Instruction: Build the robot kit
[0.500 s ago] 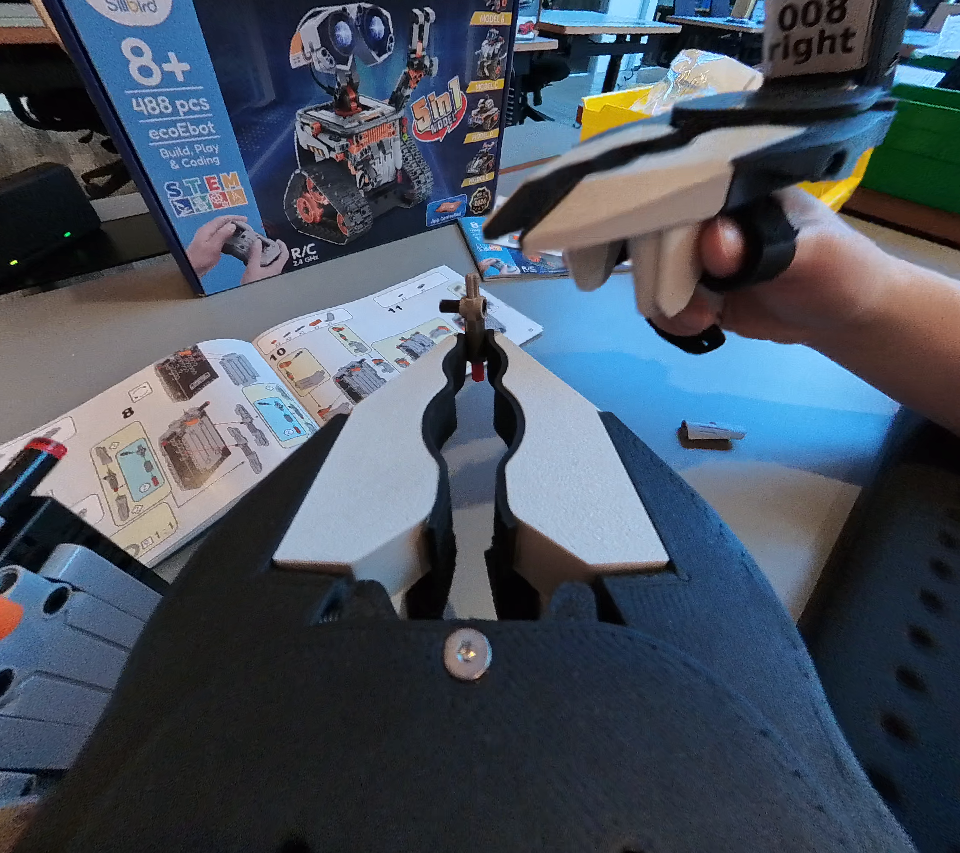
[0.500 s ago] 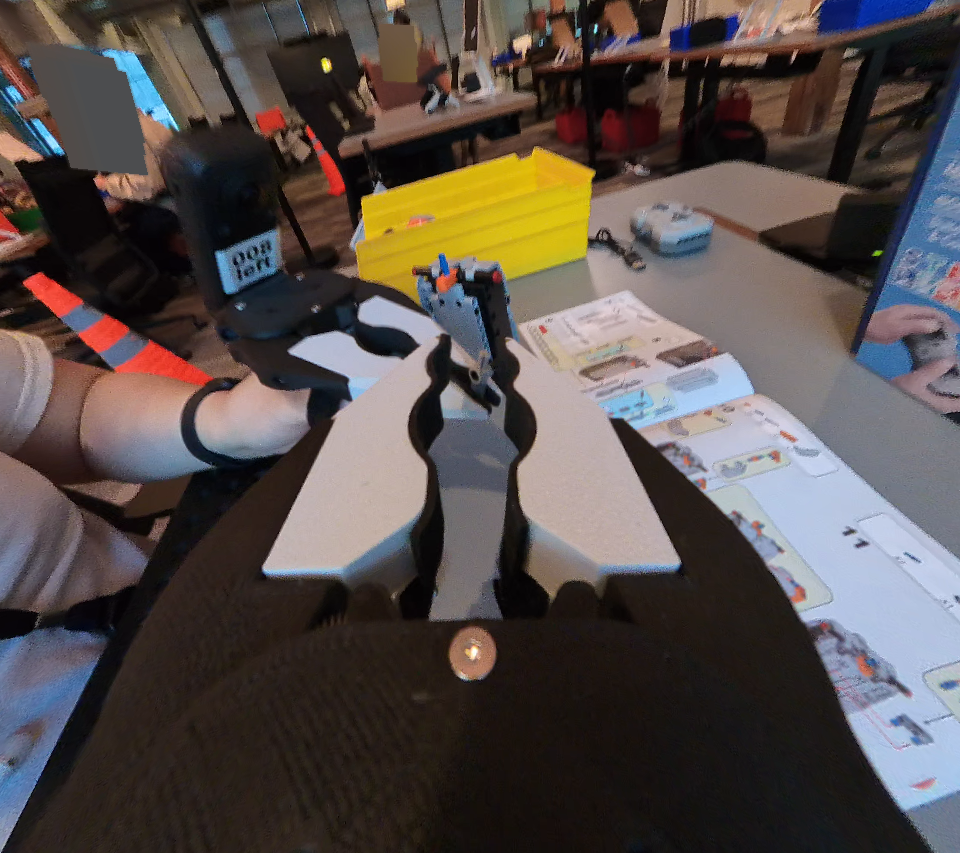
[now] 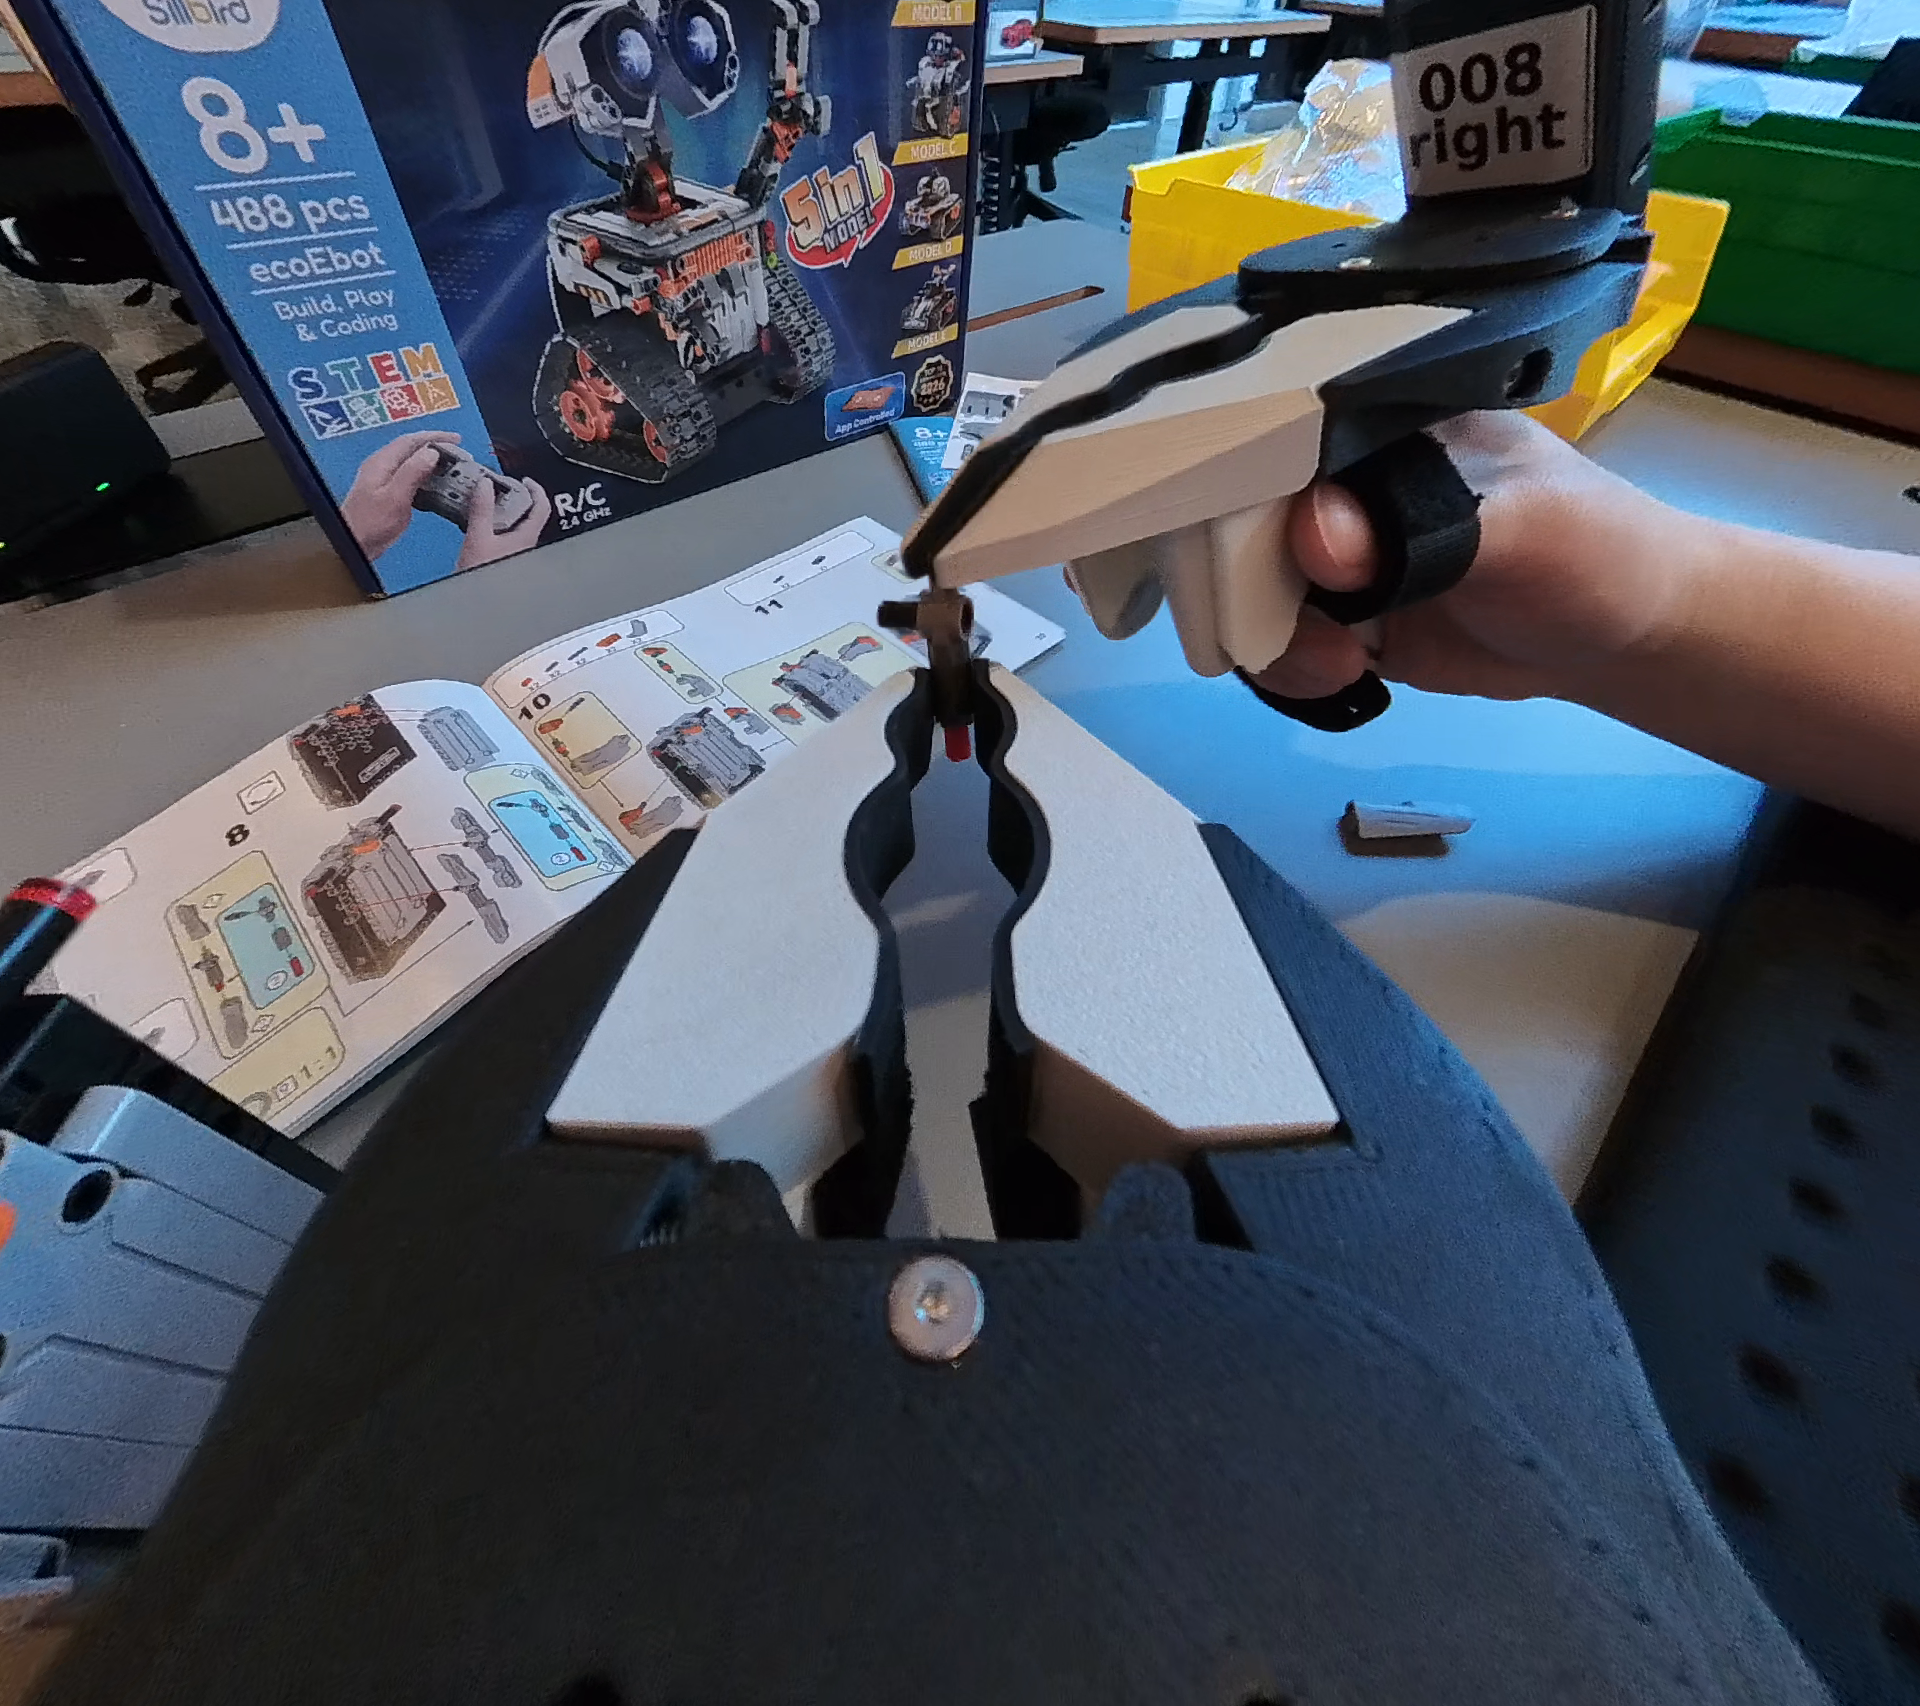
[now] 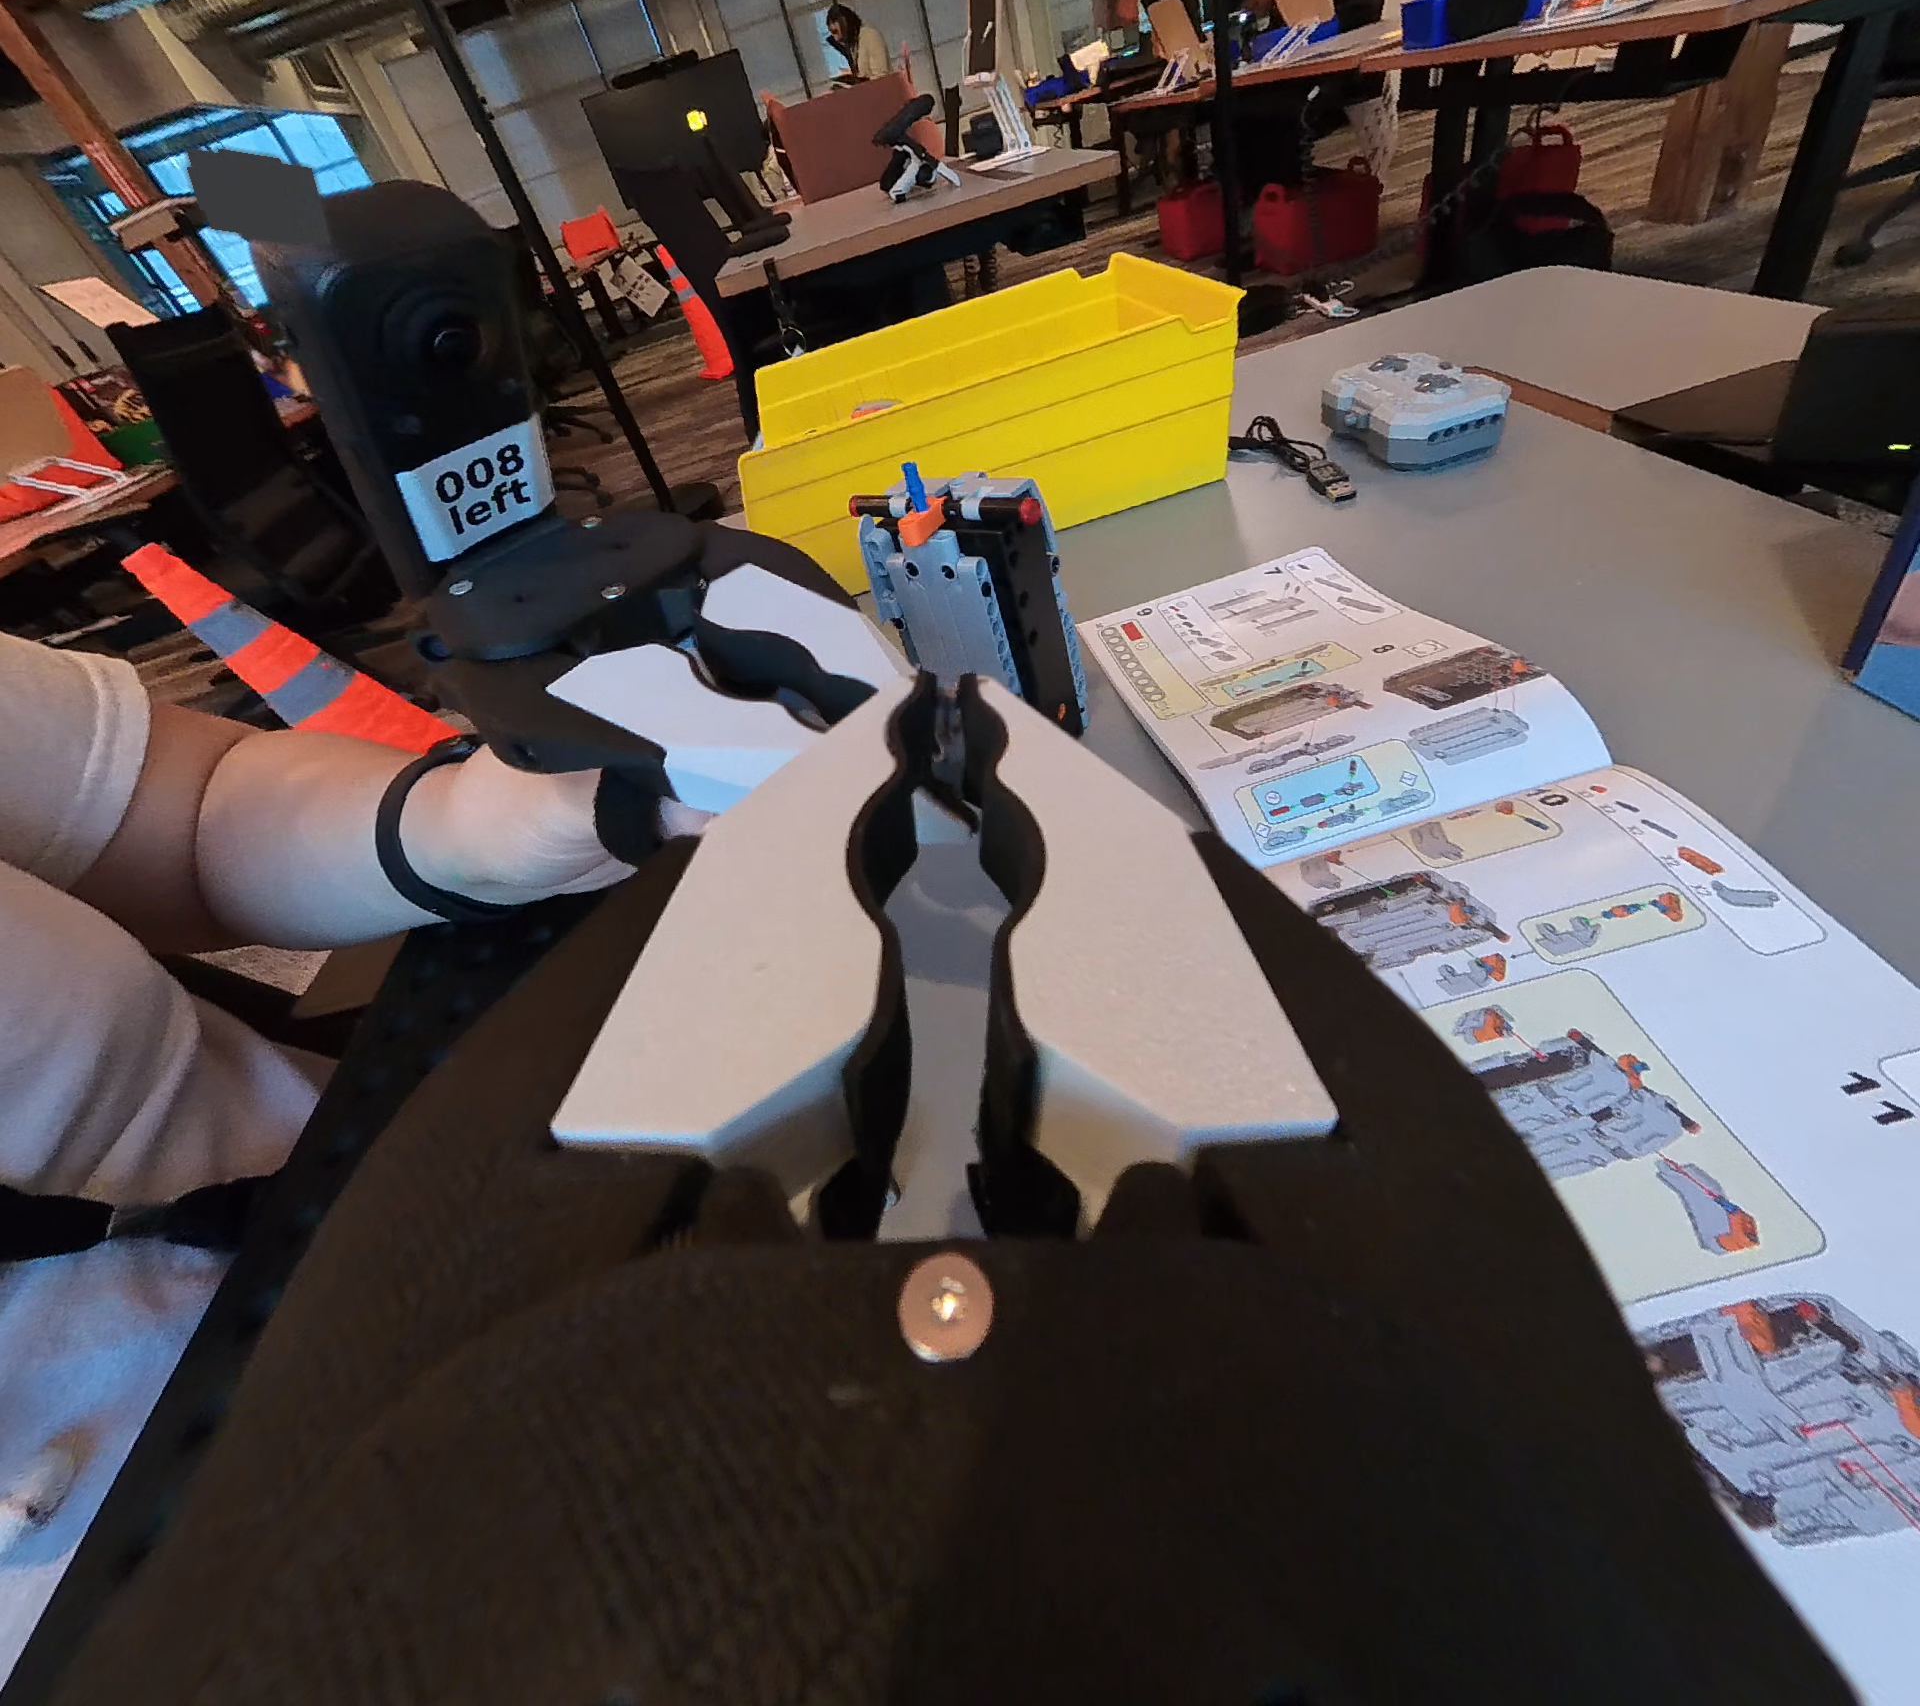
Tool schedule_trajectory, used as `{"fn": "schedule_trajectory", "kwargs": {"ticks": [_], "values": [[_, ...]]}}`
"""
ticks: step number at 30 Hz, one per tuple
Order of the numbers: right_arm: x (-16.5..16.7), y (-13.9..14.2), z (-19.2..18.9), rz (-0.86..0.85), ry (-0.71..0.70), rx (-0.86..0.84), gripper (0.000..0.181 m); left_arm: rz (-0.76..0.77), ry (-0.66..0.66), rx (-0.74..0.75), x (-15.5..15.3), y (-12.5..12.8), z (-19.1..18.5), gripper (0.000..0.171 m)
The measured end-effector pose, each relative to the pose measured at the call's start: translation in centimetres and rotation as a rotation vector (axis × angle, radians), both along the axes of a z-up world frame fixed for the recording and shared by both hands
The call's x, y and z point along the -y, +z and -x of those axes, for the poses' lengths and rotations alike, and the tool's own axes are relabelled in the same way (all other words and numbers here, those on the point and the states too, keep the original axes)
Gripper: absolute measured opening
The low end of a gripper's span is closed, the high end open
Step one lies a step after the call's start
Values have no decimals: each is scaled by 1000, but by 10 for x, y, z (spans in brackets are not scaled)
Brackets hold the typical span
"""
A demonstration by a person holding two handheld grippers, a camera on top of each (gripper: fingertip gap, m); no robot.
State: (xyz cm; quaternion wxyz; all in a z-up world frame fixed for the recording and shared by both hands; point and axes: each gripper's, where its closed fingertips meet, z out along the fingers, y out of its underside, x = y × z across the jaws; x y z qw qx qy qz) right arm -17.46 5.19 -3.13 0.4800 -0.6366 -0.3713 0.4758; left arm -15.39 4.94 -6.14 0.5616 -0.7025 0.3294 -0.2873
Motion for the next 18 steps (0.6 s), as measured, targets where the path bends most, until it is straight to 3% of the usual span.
{"fn": "schedule_trajectory", "kwargs": {"ticks": [3,5,8,12,18], "values": [[-3,-1,-3,19,-8,-11,1,-11,-7,12,1,2,-1,7],[-8,1,-7,49,-23,-38,2,8,-20,32,3,1,-2,21],[-18,-4,-15,128,-19,-73,2,55,-23,-3,5,-10,-1,29],[-19,-18,-23,203,120,-103,1,110,-44,17,8,-15,2,22],[-29,-34,-28,289,170,-140,2,243,-86,89,8,-24,1,20]]}}
